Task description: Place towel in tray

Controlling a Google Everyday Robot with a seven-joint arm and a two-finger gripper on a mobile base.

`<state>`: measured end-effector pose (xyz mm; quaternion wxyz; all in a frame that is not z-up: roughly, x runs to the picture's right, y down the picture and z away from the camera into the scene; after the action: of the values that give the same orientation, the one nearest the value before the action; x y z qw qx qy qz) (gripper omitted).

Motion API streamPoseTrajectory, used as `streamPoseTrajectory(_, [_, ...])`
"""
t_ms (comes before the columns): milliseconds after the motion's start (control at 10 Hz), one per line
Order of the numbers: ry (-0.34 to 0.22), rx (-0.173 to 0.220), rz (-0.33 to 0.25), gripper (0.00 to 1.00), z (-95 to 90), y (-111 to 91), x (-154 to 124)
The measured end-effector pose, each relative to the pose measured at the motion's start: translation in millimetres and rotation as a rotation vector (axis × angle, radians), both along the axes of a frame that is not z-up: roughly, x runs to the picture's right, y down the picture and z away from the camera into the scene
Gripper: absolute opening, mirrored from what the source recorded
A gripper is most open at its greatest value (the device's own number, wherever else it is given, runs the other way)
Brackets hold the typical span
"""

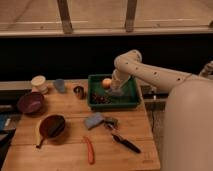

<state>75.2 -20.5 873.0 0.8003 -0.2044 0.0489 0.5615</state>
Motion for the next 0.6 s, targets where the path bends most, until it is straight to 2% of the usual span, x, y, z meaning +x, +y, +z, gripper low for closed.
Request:
streamPoseTrajectory(100, [0.014,0.014,0.0,0.76,-10.1,-2.2,9.2])
streamPoseTrajectory(400, [0.061,0.051,0.013,0.76,-38.5,-8.4,26.8])
streamPoseTrajectory(600, [0.076,0.067,0.016,0.76,-48.8,-8.3,35.1])
